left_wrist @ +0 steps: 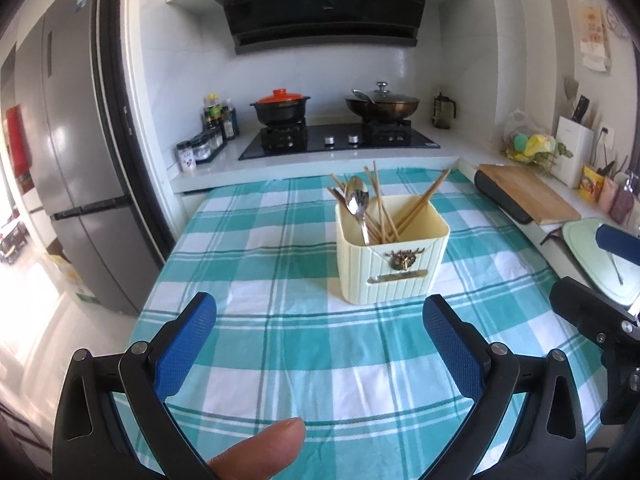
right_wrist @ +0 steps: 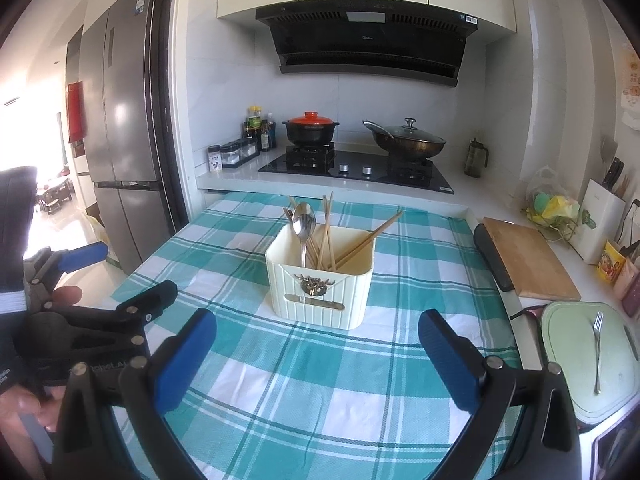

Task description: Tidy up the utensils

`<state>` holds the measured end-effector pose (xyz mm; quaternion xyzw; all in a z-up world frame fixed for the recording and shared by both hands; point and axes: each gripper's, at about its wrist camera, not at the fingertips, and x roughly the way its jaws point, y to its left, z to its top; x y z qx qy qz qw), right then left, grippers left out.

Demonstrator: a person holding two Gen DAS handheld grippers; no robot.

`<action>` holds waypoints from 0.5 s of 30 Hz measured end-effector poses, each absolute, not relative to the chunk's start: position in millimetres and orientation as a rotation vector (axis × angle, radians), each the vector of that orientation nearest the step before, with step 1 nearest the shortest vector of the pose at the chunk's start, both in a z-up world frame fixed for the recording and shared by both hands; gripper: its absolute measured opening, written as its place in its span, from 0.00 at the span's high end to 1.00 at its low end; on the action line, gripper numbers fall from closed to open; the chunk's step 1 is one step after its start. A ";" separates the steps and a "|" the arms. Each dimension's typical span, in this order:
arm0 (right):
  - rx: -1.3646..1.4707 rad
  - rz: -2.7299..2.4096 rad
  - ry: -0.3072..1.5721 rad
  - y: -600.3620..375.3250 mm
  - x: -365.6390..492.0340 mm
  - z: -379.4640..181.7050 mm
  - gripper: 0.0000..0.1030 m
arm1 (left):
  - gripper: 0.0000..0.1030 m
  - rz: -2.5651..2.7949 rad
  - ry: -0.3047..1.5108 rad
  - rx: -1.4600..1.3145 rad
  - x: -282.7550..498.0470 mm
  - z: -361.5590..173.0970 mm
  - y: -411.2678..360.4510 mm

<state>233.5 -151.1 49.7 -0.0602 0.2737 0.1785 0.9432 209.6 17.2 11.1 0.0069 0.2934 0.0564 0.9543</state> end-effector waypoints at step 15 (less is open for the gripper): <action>-0.127 0.369 0.554 -149.6 226.8 55.5 0.00 | 0.00 0.108 0.610 -0.002 208.6 9.6 20.2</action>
